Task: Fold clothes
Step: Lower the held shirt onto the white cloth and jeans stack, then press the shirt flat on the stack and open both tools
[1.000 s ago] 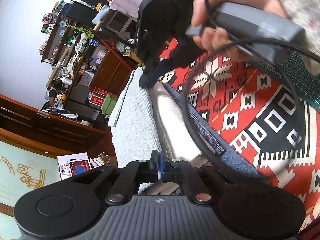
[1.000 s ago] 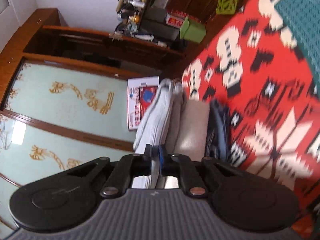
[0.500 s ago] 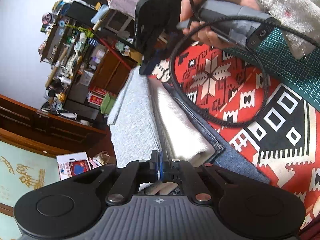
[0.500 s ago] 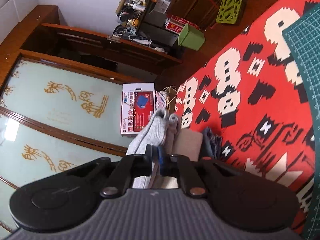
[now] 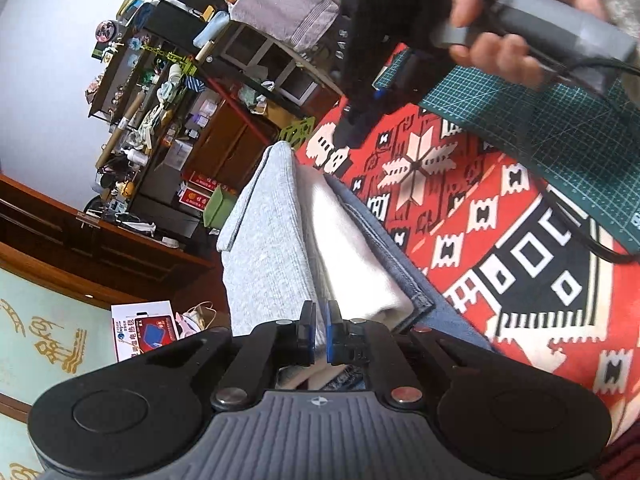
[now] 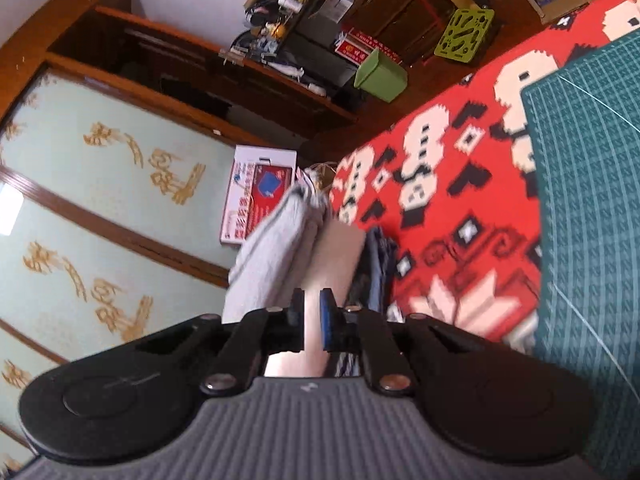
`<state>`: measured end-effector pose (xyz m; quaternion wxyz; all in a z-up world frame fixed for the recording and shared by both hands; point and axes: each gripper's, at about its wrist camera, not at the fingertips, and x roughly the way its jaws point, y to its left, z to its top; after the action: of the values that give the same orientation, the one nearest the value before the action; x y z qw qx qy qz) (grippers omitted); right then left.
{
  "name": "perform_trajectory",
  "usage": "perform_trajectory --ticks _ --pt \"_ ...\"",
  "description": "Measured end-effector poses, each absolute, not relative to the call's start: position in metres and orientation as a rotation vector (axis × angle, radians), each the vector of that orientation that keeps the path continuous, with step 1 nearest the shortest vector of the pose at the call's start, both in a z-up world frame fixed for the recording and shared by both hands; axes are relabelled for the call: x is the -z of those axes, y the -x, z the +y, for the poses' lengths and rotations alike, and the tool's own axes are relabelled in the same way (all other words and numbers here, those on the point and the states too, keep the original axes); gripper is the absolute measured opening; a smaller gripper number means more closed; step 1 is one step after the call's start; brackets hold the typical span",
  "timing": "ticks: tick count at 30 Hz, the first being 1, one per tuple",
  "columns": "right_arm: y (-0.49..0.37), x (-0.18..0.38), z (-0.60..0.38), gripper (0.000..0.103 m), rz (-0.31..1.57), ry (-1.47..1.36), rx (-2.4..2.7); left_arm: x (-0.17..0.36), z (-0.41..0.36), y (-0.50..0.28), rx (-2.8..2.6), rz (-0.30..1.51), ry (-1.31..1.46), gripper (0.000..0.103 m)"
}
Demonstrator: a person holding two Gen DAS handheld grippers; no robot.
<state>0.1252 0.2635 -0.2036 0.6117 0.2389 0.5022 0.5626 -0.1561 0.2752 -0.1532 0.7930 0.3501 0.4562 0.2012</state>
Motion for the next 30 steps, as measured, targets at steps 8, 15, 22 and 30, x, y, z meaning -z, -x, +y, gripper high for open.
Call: perform_trajectory --ticks 8,15,22,30 --pt "-0.081 0.187 0.236 0.012 1.157 -0.44 -1.351 0.147 0.272 0.17 -0.455 0.976 -0.677 0.011" --pt "-0.042 0.158 0.223 0.013 1.09 -0.3 -1.394 0.132 0.28 0.183 -0.477 0.951 -0.61 0.015" --pt "-0.014 0.14 0.235 0.013 1.02 -0.169 -1.412 0.118 0.308 0.194 -0.506 0.917 -0.499 0.017" --pt "0.012 0.113 0.275 0.013 0.868 -0.036 -1.428 0.101 0.368 0.197 -0.482 0.789 -0.22 0.009"
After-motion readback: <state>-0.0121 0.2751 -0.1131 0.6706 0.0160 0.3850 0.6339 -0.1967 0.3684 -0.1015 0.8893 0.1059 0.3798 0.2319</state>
